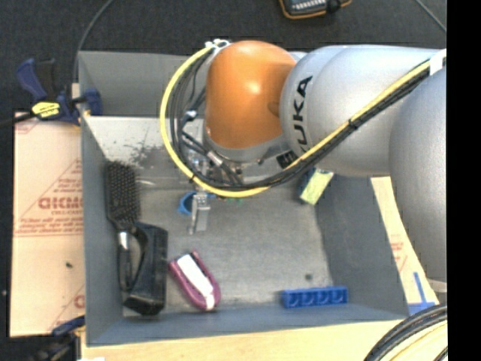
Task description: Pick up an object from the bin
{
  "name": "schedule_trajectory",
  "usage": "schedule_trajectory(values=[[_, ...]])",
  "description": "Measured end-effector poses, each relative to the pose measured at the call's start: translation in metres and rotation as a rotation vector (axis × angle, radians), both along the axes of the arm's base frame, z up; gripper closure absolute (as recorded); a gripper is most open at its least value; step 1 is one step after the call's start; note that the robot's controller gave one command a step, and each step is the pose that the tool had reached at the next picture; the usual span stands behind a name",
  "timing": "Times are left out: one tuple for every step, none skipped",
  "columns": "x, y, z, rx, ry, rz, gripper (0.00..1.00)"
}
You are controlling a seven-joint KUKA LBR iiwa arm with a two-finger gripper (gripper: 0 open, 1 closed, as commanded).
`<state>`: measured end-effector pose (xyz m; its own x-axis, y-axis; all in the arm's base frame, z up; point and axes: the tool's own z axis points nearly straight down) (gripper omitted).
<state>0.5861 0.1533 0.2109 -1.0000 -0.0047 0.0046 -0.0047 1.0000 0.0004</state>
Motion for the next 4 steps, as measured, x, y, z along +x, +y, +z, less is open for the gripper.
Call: schedule_trajectory(values=[[0.002,-0.001,0.005,0.001,-0.008,-0.005,0.00],[0.044,-0.050,-0.118,0.000,-0.011,0.160,0.00],[0.049,-0.052,-0.139,0.003,-0.023,0.228,0.00],[0.050,-0.058,-0.141,0.002,-0.019,0.187,0.00]])
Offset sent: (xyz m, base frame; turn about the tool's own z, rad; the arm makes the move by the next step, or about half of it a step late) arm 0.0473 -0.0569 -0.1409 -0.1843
